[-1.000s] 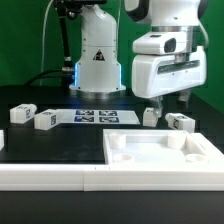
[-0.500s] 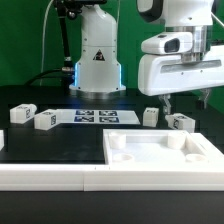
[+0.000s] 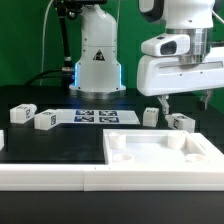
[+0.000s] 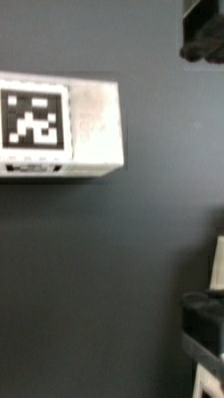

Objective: Assemble one leg

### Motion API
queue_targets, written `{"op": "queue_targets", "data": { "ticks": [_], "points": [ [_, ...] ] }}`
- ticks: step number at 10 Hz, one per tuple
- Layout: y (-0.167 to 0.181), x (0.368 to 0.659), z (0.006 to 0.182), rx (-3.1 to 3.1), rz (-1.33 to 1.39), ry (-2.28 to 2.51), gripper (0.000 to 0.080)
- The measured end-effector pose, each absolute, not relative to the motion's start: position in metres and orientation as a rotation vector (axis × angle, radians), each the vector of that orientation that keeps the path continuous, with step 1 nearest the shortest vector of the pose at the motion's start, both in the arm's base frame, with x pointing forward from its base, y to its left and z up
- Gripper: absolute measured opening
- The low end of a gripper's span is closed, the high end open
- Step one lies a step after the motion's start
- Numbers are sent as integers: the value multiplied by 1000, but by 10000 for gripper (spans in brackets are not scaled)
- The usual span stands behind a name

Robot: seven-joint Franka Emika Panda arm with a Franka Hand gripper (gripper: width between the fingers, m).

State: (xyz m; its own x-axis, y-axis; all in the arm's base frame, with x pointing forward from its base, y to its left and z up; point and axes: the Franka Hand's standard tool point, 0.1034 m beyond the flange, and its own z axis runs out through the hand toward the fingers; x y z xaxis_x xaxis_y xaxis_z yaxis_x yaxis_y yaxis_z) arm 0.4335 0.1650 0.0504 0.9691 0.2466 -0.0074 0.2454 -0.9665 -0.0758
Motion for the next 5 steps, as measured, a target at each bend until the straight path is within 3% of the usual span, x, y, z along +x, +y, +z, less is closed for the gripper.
{"op": "queue_targets", "data": {
  "ticks": [5],
  "points": [
    [177, 426, 41, -3050, 506, -381, 648]
  ]
}}
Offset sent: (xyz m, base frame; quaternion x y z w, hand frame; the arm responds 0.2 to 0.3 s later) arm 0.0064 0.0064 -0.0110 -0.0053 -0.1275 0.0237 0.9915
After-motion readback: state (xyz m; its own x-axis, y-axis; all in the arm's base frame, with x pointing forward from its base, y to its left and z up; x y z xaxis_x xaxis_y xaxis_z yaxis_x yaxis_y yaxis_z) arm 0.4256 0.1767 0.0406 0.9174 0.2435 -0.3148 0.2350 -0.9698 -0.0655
